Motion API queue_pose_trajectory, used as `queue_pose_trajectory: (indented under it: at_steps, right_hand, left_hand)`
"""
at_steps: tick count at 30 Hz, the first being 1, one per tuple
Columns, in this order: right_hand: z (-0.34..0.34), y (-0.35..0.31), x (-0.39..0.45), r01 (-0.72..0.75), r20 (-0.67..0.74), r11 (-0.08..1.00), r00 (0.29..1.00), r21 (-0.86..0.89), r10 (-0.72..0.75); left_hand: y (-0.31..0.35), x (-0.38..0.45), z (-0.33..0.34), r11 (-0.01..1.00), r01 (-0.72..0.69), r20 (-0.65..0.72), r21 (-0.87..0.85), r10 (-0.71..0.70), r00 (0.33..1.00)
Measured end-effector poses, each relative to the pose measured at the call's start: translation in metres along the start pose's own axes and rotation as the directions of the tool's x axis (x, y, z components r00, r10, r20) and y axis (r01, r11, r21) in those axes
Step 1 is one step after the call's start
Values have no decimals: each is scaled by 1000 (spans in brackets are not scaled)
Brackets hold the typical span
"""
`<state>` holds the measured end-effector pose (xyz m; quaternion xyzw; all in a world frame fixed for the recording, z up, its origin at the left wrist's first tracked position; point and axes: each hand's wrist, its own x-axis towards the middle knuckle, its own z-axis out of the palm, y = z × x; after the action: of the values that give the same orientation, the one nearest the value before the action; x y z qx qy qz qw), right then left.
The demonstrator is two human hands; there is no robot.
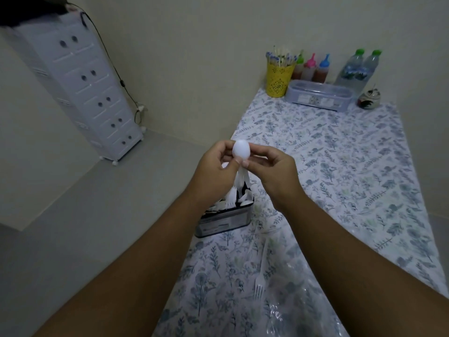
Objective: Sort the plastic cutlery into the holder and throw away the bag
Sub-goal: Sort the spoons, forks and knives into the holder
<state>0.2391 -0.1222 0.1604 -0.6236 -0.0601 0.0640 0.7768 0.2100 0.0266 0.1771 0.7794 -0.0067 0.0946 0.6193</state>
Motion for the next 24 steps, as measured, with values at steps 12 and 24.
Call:
queue_pose_trajectory:
  at_steps: [12,24]
  right_hand:
    - [-15,43,-9,-27,-3,884,1000,-468,29]
    - [-43,80,-83,21,-13,596,998,-803,-54]
  left_hand:
    - [-26,-2,1,901,50,135,432,-120,984]
    - [-42,-87,39,799,-230,191,556,146,971]
